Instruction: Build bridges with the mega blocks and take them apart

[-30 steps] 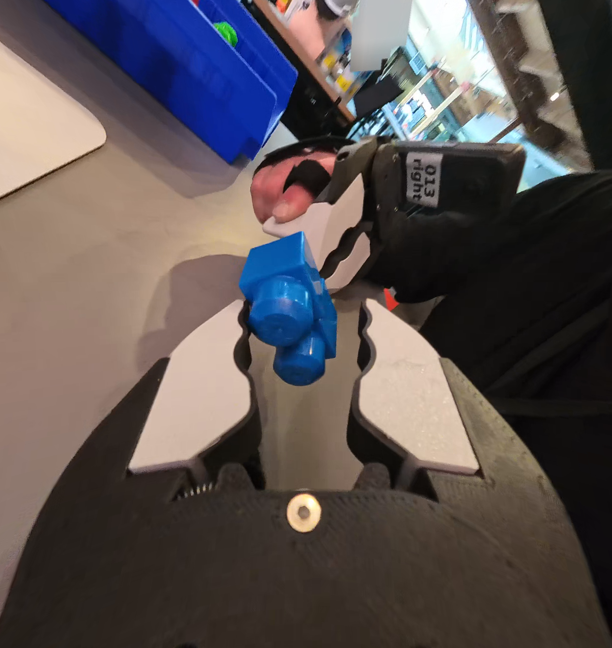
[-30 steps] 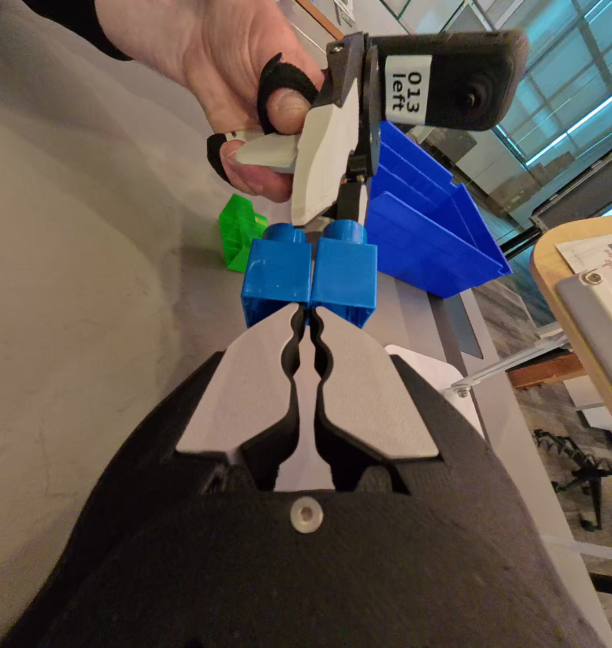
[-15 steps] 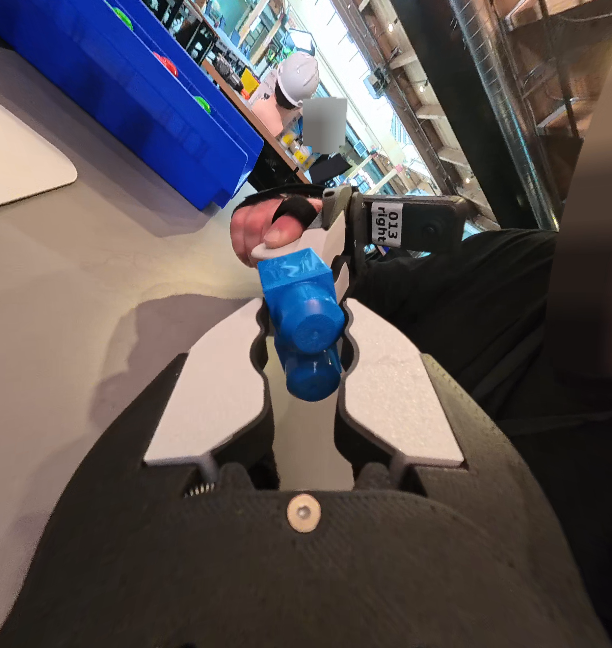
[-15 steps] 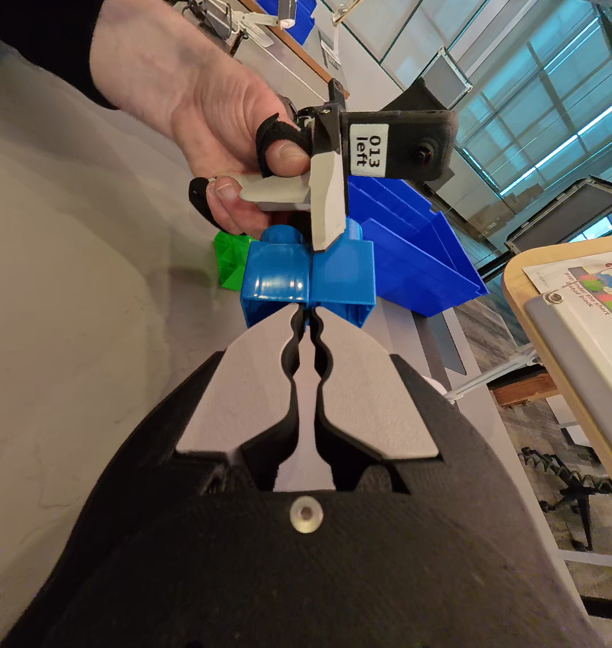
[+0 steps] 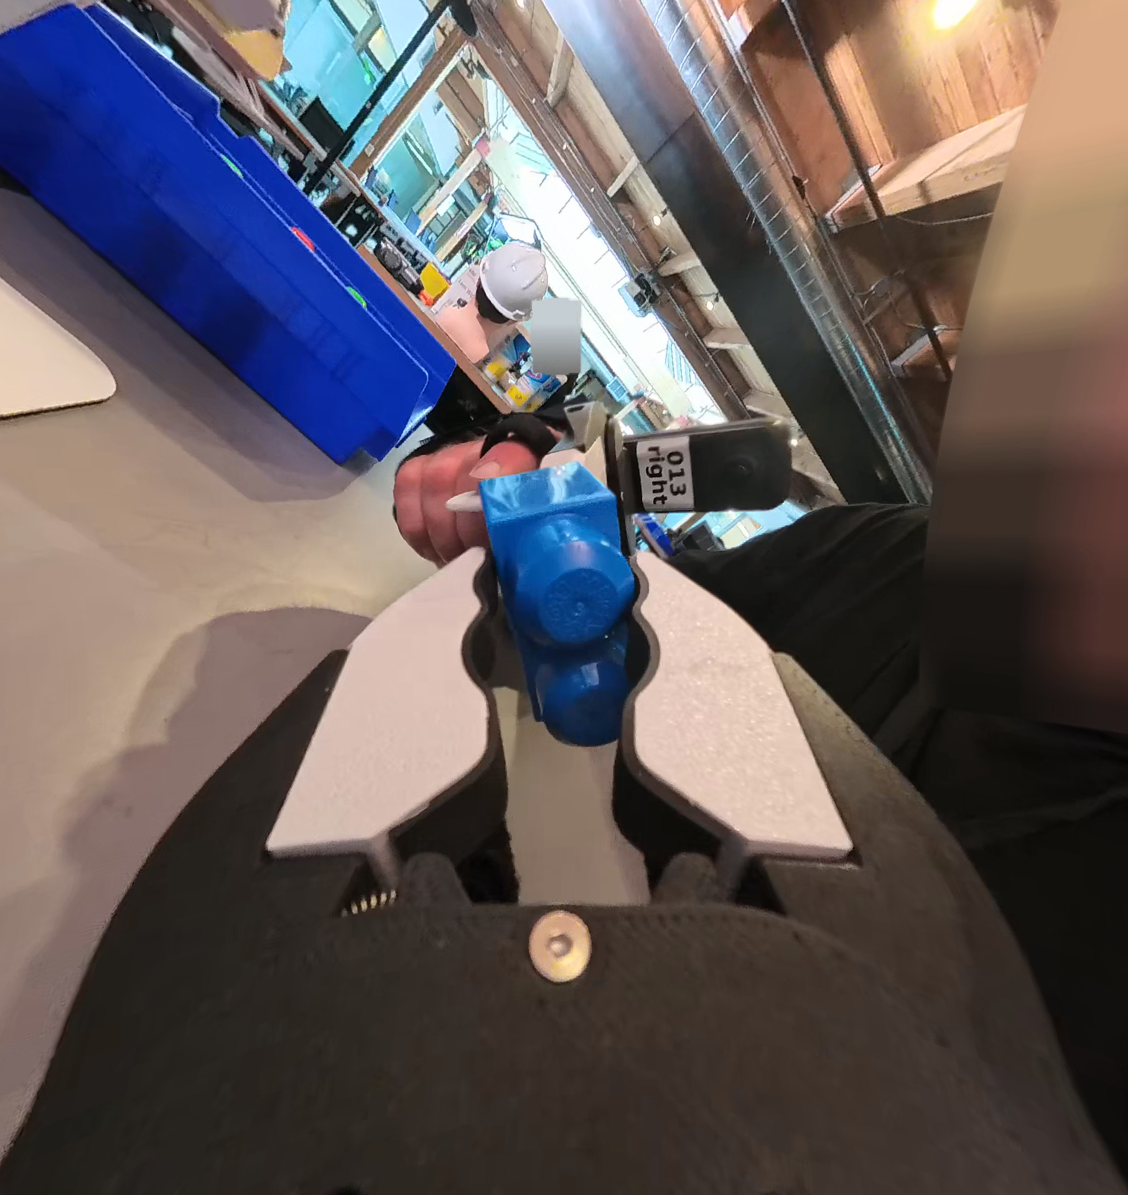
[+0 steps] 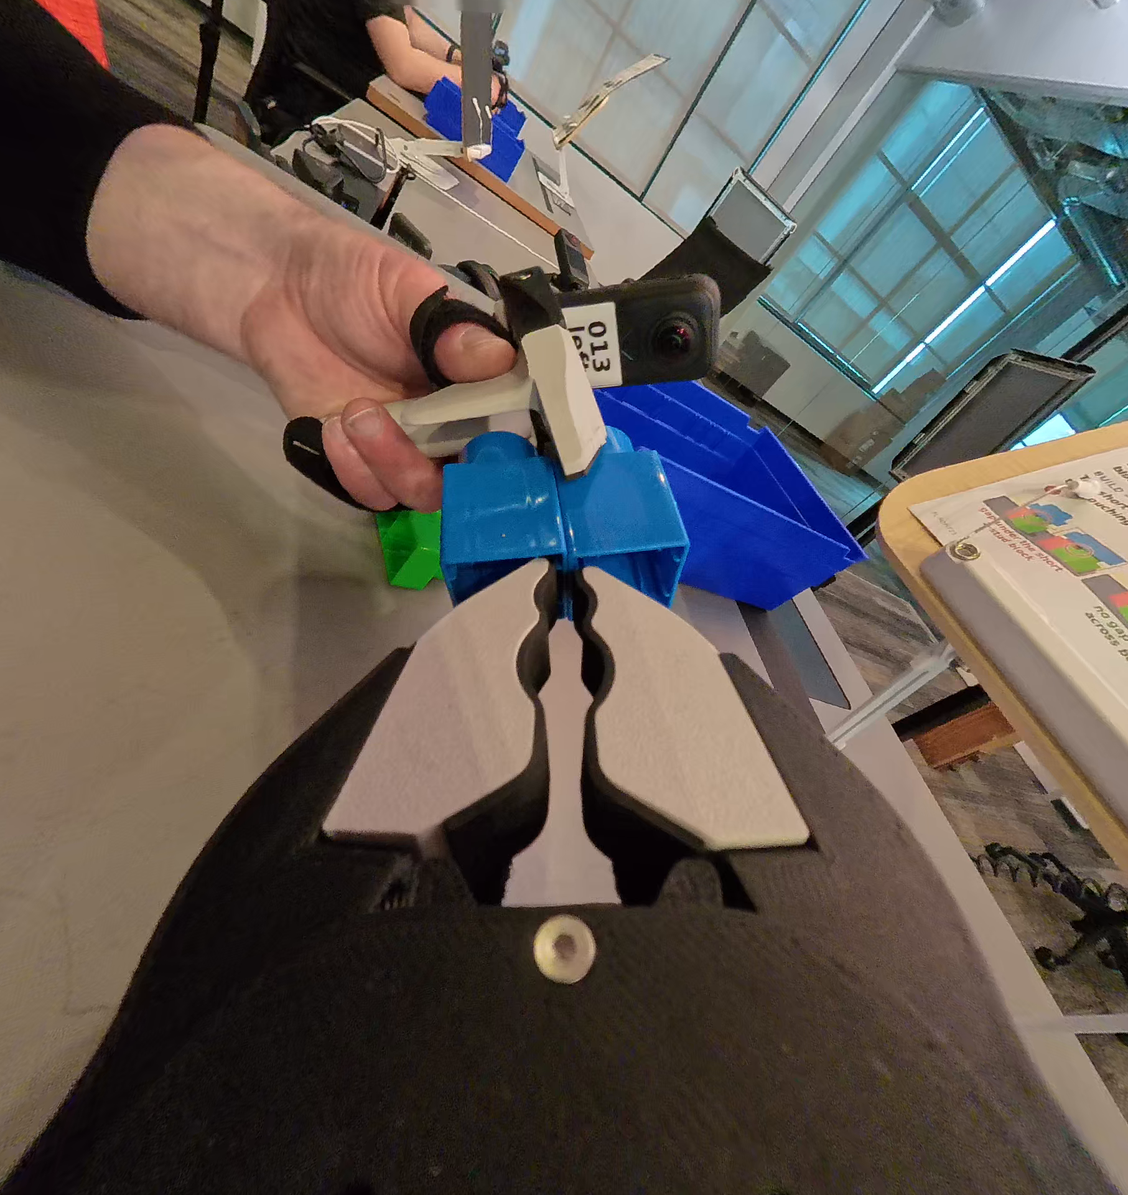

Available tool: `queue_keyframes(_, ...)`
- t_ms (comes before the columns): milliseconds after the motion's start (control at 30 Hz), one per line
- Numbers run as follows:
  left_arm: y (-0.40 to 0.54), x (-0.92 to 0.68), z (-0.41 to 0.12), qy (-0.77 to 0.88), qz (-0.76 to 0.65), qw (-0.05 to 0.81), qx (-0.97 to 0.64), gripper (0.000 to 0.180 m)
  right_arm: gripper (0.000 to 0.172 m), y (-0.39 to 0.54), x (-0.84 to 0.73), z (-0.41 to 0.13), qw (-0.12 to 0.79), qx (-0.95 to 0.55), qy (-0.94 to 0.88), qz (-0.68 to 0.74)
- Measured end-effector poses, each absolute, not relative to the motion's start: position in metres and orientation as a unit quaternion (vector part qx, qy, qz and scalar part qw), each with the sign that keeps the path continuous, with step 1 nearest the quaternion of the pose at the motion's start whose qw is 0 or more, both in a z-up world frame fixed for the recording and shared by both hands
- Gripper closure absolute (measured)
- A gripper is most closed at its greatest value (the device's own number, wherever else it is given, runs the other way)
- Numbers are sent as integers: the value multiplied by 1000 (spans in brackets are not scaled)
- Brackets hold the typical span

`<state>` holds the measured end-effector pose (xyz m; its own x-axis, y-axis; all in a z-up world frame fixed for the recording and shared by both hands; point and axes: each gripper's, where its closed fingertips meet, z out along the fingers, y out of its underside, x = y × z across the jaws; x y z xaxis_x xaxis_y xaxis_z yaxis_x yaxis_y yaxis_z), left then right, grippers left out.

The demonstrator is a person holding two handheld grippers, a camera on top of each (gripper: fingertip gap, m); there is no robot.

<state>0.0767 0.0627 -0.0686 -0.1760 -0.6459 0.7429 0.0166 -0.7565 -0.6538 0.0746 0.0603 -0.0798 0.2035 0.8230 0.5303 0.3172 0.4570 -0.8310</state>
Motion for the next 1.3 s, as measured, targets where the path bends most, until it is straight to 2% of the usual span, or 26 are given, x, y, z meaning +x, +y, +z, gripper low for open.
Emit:
queue_keyframes(233, 61, 74, -72, 271, -700, 234, -618, 143, 169, 59, 73, -84, 593, -485, -608, 209)
queue_keyframes(367, 59, 57, -61, 333, -645, 264, -635, 125, 169, 58, 73, -79, 594, -489, -596, 230)
queue_keyframes(500, 64, 19, -75, 416, -501, 299, -698, 129, 169, 64, 80, -88, 585, -499, -600, 220)
queue_keyframes(533, 66, 8, -77, 424, -476, 303, -708, 137, 169, 66, 82, -91, 582, -503, -600, 220)
queue_keyframes(633, 82, -30, -103, 459, -326, 314, -765, 145, 169, 69, 82, -101, 569, -513, -604, 220)
queue_keyframes(700, 91, -56, -129, 492, -206, 304, -789, 149, 169, 70, 82, -106, 563, -516, -607, 218)
queue_keyframes(867, 90, -78, -181, 527, -83, 261, -805, 153, 169, 69, 80, -112, 554, -521, -612, 219)
queue_keyframes(933, 87, -81, -192, 533, -69, 246, -806, 152, 169, 69, 80, -113, 552, -521, -614, 218)
queue_keyframes(1133, 47, -44, -187, 531, -164, 243, -795, 137, 169, 69, 80, -116, 546, -523, -616, 222)
queue_keyframes(1300, 36, -33, -186, 565, -155, 261, -767, 116, 169, 72, 83, -120, 535, -533, -612, 234)
